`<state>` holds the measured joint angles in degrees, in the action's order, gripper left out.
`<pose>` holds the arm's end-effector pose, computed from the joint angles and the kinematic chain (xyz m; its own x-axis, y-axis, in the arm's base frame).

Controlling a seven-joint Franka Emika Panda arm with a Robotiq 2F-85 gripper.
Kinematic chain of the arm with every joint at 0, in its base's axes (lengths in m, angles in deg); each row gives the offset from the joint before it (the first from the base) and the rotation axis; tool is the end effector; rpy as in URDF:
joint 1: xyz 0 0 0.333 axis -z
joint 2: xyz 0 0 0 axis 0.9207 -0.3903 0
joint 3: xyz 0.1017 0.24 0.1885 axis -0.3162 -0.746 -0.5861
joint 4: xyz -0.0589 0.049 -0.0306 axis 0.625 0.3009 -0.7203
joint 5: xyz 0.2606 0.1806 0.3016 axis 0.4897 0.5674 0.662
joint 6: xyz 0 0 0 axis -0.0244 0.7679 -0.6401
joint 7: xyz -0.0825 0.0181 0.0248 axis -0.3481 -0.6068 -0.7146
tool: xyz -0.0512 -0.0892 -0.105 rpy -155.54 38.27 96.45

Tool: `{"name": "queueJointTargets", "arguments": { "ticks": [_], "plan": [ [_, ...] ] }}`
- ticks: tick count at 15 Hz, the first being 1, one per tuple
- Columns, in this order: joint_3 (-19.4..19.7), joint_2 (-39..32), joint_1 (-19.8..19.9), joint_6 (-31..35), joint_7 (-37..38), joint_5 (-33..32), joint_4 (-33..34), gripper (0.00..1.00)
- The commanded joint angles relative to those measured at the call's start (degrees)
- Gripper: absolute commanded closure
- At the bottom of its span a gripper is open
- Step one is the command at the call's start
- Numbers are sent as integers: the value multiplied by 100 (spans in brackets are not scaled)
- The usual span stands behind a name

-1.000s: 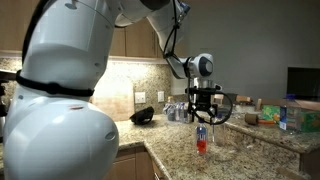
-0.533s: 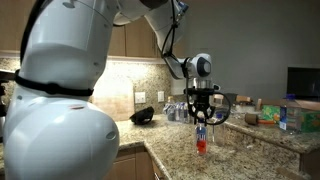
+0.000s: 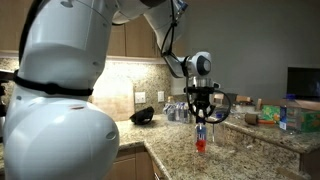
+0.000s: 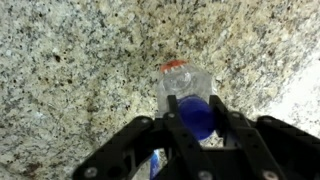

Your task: Throw the four bottles on the right into the bin on the floor

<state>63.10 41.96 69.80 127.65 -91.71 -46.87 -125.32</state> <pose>0.6323 -0.0336 0.3161 0.9971 0.0392 -0.0657 0.0384 -0.9992 -0.0131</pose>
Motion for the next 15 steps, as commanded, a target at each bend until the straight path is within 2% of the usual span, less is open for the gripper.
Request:
{"name": "queueJointTargets", "arguments": {
  "ticks": [1, 6, 9, 15],
  "plan": [
    [43, 197, 46, 133, -172, 89, -210, 86],
    [463, 803, 403, 528, 85, 394, -549, 86],
    [838, 1051, 714, 358, 113, 457, -628, 86],
    [1556, 1059, 1351, -18, 244, 1203, -647, 86]
  ]
}}
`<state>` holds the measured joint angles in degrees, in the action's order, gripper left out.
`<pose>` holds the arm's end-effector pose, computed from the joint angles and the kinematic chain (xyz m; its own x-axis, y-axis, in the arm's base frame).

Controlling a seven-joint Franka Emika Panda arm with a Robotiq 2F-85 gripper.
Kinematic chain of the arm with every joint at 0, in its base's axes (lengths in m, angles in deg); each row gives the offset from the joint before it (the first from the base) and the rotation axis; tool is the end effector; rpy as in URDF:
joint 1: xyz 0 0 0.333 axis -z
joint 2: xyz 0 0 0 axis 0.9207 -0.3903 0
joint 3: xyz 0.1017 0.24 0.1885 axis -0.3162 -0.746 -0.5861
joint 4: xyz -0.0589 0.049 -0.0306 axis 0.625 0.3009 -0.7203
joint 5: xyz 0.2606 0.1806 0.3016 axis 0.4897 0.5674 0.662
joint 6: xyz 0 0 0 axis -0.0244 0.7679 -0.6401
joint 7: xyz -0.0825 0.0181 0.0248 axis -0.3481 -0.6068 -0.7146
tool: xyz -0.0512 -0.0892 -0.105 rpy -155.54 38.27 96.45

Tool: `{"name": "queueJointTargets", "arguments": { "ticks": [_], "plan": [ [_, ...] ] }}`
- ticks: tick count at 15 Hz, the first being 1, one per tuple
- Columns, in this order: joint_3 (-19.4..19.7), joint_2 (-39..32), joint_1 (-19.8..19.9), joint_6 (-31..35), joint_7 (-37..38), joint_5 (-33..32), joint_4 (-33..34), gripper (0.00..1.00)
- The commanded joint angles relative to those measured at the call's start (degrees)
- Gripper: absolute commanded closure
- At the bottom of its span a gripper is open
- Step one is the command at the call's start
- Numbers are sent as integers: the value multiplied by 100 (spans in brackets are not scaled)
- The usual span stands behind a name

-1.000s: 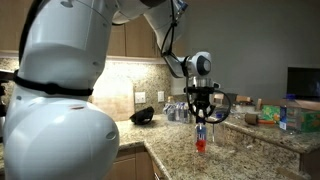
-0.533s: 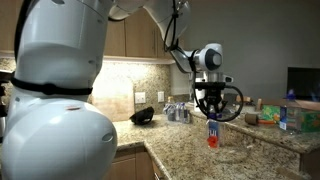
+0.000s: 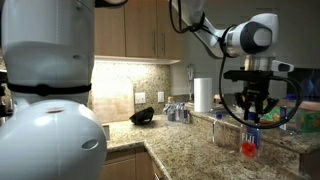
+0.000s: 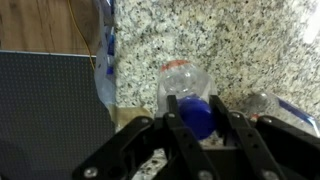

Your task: Throw the four bottles on the right into the bin on the floor

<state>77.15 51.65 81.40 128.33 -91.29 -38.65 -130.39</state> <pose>0.5385 -0.2802 0.3795 0.8835 -0.4672 0.0341 -0.4604 -0.8794 -0.1215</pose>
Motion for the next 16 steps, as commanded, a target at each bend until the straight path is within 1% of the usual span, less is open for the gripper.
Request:
{"name": "queueJointTargets", "arguments": {
  "ticks": [1, 2, 5, 6, 8, 10, 13, 16],
  "plan": [
    [177, 124, 208, -6, 205, 449, -220, 87],
    [166, -10, 187, -55, -1, 245, -26, 65],
    [212, -10, 229, -54, 40, 330, -73, 65],
    [201, -10, 218, -54, 78, 331, -75, 87],
    [296, -314, 326, -245, 241, 517, 290, 87],
    [463, -662, 519, -473, 438, 792, 700, 87],
    [625, -1205, 863, -954, 591, 1218, 1270, 87],
    [675, -1850, 1276, -1483, 797, 1604, 1852, 87]
  ]
}}
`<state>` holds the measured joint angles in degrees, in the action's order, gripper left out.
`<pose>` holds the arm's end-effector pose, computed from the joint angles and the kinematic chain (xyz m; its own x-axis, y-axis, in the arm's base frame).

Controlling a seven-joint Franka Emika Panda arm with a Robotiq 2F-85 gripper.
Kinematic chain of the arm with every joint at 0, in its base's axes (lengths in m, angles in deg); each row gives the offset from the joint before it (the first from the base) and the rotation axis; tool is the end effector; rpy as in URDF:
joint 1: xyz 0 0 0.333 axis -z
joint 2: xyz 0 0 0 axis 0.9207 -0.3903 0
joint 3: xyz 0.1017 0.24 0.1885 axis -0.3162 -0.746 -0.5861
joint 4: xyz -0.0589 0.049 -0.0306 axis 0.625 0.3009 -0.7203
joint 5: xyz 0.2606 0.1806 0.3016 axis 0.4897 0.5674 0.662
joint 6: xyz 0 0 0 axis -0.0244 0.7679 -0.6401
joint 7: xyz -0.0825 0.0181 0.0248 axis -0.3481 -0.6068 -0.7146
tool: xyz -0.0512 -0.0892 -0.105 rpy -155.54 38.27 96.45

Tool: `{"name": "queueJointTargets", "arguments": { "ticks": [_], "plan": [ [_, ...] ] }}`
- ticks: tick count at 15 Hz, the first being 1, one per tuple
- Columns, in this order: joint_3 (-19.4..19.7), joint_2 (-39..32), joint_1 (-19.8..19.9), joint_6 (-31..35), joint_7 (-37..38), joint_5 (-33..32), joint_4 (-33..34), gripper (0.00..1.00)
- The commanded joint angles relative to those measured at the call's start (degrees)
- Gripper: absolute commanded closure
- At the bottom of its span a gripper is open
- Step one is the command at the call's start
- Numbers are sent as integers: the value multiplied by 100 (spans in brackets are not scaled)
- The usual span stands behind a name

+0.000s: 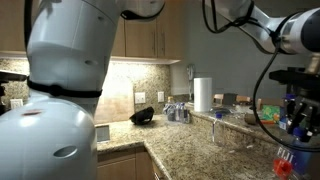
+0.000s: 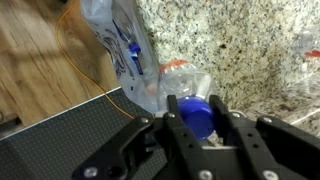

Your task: Throw the four bottles on the right into the bin on the floor

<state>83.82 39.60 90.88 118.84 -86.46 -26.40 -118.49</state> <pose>0.4920 -0.4236 0.3498 0.6135 -0.7784 -0.1328 -0.7825 -0.5768 -0.2345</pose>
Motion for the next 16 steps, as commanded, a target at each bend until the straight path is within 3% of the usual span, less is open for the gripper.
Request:
{"name": "queueJointTargets", "arguments": {
  "ticks": [1, 3, 6, 9, 10, 14, 15, 16],
  "plan": [
    [2, -853, 454, -701, 450, 474, 847, 87],
    [-31, -1261, 667, -911, 788, 661, 1190, 87],
    [-39, -1745, 825, -726, 1533, 817, 1617, 87],
    [-39, -1954, 798, -731, 2163, 610, 1927, 87],
    [-103, -1858, 849, -620, 1786, 611, 1688, 65],
    [-120, -1974, 841, -628, 2023, 608, 1909, 65],
    [-120, -1974, 842, -628, 2024, 608, 1912, 87],
    [-109, -2071, 778, -612, 2130, 520, 1958, 87]
  ]
}}
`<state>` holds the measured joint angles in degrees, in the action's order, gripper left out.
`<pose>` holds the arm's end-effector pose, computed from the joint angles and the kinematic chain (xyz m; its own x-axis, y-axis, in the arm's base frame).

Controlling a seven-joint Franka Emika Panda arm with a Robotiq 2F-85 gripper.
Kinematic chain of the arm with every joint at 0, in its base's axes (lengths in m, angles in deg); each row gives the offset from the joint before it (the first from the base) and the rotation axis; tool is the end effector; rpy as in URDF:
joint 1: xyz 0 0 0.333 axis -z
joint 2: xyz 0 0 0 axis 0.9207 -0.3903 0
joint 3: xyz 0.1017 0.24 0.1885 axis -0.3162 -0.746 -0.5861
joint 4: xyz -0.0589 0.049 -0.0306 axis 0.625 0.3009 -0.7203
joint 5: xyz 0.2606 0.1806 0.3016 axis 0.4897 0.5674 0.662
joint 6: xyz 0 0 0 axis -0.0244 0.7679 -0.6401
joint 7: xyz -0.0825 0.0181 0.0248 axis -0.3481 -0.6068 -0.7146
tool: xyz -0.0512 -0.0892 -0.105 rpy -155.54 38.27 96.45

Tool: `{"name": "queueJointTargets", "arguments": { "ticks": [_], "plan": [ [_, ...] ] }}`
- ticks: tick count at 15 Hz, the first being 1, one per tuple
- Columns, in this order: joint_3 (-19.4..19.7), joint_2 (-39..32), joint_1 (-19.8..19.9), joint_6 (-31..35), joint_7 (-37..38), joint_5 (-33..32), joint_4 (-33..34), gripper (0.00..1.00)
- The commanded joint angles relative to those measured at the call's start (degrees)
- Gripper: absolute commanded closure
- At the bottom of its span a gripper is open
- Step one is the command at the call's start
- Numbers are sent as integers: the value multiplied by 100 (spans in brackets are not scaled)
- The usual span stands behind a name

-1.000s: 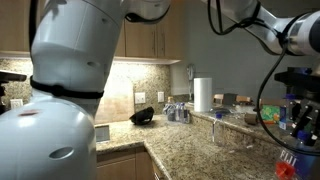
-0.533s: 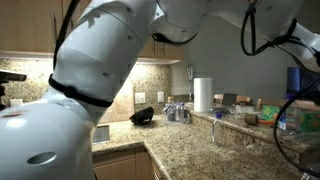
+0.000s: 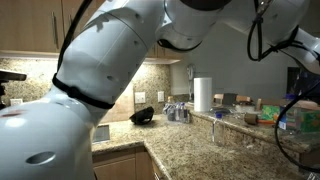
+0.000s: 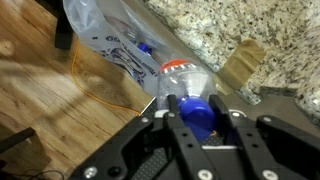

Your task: Throw the four bottles on the right into the bin on the floor

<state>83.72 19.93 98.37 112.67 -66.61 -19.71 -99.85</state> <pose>0.5072 -0.5120 0.2752 0.1949 -0.9359 -0.2934 -0.9775 -0.1608 -0.1365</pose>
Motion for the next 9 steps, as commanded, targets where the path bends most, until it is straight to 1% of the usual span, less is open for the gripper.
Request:
{"name": "queueJointTargets", "arguments": {
  "ticks": [1, 5, 9],
  "plan": [
    [-92, -273, 4, -47, 260, -241, 199, 87],
    [-89, -868, 3, -205, 687, -522, 533, 87],
    [-161, -1437, 118, -477, 1000, -504, 989, 87]
  ]
}}
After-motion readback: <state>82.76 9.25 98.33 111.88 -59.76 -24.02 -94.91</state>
